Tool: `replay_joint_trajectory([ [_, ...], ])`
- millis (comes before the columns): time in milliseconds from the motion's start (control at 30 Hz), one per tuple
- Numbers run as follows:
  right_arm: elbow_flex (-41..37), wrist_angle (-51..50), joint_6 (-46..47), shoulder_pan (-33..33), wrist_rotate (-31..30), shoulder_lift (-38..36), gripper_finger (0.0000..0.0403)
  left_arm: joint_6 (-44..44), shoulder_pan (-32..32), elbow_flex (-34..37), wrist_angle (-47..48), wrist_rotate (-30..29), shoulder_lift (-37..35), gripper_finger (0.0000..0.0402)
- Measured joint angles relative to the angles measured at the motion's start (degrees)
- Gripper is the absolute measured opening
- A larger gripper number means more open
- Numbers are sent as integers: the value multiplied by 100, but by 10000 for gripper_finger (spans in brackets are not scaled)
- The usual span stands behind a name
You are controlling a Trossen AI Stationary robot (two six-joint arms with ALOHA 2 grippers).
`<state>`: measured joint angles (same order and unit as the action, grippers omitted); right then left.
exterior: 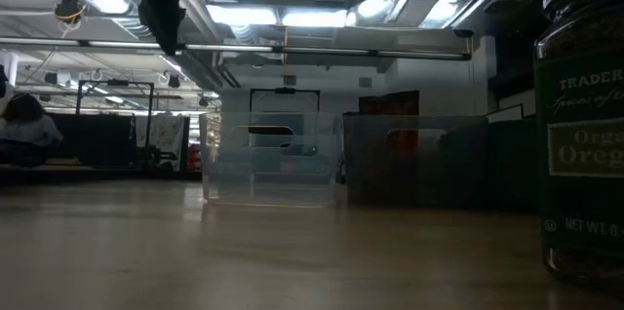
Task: Sort spices by type
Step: Put the brown seasoning bottle into the green bin
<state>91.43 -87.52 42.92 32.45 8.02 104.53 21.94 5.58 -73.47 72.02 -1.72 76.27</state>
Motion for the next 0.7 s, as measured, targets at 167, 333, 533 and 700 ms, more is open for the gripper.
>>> replay_joint_trajectory([
  [167,168,-209,-533,-197,-744,-56,187,76,-61,0,-67,-2,2,150],
  [333,165,-243,-1357,-594,-1157,-81,185,301,-236,0,-56,4,7,150],
  [533,161,-248,-2300,-1238,-1400,-81,187,369,-516,0,-63,4,7,150],
  [700,23,-242,-2747,-1744,-1404,-81,186,685,-738,0,-67,4,7,150],
])
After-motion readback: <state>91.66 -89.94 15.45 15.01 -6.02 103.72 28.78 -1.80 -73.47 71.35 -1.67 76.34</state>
